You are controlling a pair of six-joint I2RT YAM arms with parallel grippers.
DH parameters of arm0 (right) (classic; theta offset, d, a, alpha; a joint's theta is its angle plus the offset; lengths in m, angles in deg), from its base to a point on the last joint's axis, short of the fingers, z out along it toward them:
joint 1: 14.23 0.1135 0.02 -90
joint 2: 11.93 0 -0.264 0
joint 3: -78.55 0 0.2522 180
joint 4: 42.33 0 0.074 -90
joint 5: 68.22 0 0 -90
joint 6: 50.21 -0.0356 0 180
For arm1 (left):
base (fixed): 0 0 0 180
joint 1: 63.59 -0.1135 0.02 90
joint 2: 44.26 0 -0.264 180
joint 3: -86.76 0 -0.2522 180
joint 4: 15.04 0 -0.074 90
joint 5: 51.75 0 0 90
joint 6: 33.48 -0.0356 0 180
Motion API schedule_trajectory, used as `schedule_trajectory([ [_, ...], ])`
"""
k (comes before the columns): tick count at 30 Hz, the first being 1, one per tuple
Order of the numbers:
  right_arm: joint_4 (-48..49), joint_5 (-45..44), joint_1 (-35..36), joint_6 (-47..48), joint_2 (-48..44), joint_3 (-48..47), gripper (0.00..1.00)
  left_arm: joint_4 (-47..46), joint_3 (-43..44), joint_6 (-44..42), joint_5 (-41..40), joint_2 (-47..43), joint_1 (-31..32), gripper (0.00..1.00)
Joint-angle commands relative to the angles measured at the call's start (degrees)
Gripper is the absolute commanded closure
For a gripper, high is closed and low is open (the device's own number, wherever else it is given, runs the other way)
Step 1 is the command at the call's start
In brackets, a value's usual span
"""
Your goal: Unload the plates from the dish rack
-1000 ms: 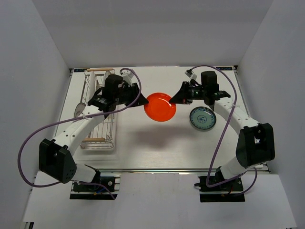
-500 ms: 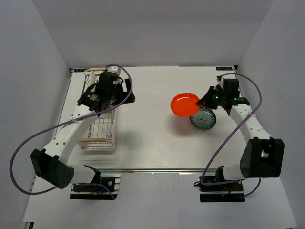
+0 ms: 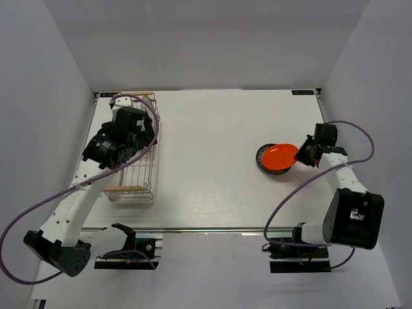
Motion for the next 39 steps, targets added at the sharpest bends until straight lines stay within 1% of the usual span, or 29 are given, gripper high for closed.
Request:
schedule_trajectory([
  [1,6.29,0.50,-0.03,0.10,1.07,0.67,1.00,-1.45,-1.31,-2.18,0.24,-2.36,-0.10,0.02],
  [2,6.73,0.51,-0.03,0.36,1.68,0.76,1.00,-2.16,-1.83,-2.53,0.86,-3.06,-0.10,0.02],
  [3,7.60,2.60,-0.03,0.36,2.73,0.67,1.00,-3.30,-3.14,-2.88,1.12,-4.02,-0.10,0.02],
  [5,7.96,3.76,-0.03,0.71,3.88,0.59,1.00,-3.75,-3.94,-2.80,0.25,-4.82,-0.10,0.02],
  [6,7.96,4.02,-0.11,0.71,4.32,0.50,0.99,-3.23,-3.95,-2.36,-0.97,-5.00,-0.10,0.02],
  [8,7.96,4.64,0.06,1.06,4.77,0.93,0.91,-1.74,-3.77,-1.05,-2.21,-5.44,-0.10,0.02],
  [10,8.14,4.82,-0.03,0.98,4.42,1.72,0.81,-0.68,-3.68,-0.08,-4.32,-5.96,-0.10,0.02],
  [12,8.31,5.34,0.06,1.06,3.89,2.52,0.75,0.90,-3.68,0.72,-6.16,-6.05,-0.10,0.02],
  [13,8.31,5.69,-0.03,1.24,3.89,2.78,0.66,1.35,-3.25,0.72,-6.60,-5.70,-0.10,0.02],
  [14,8.31,5.96,0.15,1.33,3.89,3.13,0.60,2.22,-3.07,1.24,-7.31,-5.35,-0.10,0.02],
  [15,8.31,6.57,0.06,1.41,3.97,3.31,0.51,3.01,-2.81,1.68,-8.10,-4.91,-0.10,0.02],
  [16,8.49,6.92,0.06,1.59,4.15,3.48,0.47,3.46,-2.02,2.12,-8.54,-3.95,-0.10,0.02],
  [20,8.31,7.19,0.15,2.29,5.03,3.75,0.37,7.84,0.09,5.89,-11.43,-1.23,-0.10,0.02],
  [21,8.31,7.45,0.15,2.38,5.46,3.84,0.33,8.20,0.36,6.16,-11.96,-1.04,-0.10,0.02],
  [22,8.14,7.63,0.06,2.47,5.73,3.66,0.26,8.64,0.53,6.43,-12.67,-0.96,-0.10,0.02],
  [23,8.14,8.50,0.23,2.99,6.17,3.66,0.22,9.08,0.97,6.69,-13.02,-0.87,-0.10,0.02],
  [24,8.31,9.03,0.24,3.08,6.35,3.40,0.11,9.43,1.15,6.96,-13.46,-0.78,-0.10,0.02],
  [28,9.02,11.41,0.41,3.17,7.75,3.22,0.11,10.05,0.80,7.49,-16.88,-1.39,-0.10,0.02],
  [31,8.05,8.69,0.06,2.39,7.32,2.96,0.11,12.67,0.27,9.15,-19.61,-1.22,-0.62,0.02],
  [32,7.88,6.07,0.06,1.95,6.18,2.96,0.11,13.56,0.18,9.85,-22.31,-0.78,-0.62,0.02],
  [36,7.52,4.11,-0.03,1.50,2.75,3.13,0.11,15.76,1.41,9.95,-24.27,0.98,-1.76,0.02],
  [38,7.35,4.38,-0.11,1.68,1.61,2.96,0.11,13.76,0.98,7.41,-25.24,0.46,-2.29,0.02],
  [39,6.91,4.38,0.06,1.59,1.34,2.78,0.11,11.92,-0.24,5.22,-25.24,0.10,-3.77,0.02],
])
